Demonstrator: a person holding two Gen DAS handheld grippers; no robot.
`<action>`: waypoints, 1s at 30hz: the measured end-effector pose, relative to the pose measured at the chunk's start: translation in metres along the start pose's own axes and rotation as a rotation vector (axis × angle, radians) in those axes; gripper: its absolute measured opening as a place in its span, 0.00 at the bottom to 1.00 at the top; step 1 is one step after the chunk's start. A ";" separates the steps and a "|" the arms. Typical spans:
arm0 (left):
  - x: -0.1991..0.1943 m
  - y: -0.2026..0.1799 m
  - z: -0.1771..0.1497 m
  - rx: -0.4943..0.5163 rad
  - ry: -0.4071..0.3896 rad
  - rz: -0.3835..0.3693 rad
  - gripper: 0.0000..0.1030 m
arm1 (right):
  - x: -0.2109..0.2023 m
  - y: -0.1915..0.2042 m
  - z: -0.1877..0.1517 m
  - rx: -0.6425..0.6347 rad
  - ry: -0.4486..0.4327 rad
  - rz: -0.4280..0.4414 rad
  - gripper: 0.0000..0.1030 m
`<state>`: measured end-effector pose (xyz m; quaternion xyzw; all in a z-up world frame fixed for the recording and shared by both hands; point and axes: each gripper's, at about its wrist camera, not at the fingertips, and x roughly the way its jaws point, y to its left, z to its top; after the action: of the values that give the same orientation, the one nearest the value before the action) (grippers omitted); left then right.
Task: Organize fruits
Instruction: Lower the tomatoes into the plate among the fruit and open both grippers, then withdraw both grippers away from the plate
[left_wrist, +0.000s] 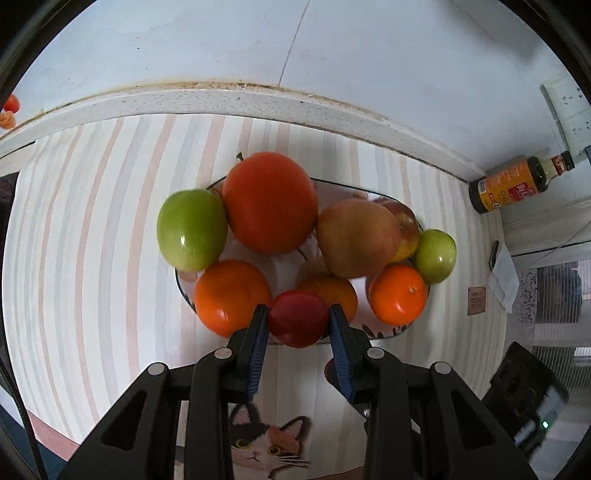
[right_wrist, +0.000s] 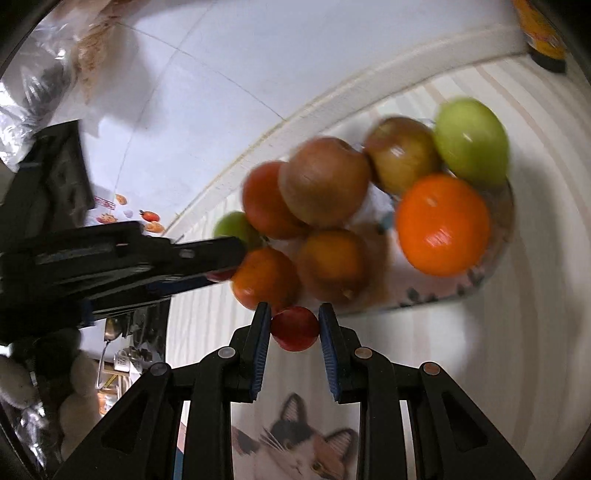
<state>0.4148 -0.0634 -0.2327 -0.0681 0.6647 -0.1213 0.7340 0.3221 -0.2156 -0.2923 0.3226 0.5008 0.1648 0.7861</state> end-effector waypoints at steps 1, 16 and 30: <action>0.001 0.002 0.004 -0.001 0.005 0.000 0.29 | 0.000 0.004 0.003 -0.016 -0.005 -0.001 0.28; -0.017 0.014 0.028 -0.011 0.004 0.052 0.61 | -0.004 0.035 0.047 -0.125 0.021 -0.099 0.85; -0.077 0.012 -0.063 0.017 -0.214 0.309 0.93 | -0.088 0.032 0.024 -0.197 0.011 -0.561 0.95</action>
<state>0.3465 -0.0273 -0.1690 0.0283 0.5845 -0.0048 0.8109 0.3069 -0.2513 -0.2037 0.0927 0.5564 -0.0095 0.8257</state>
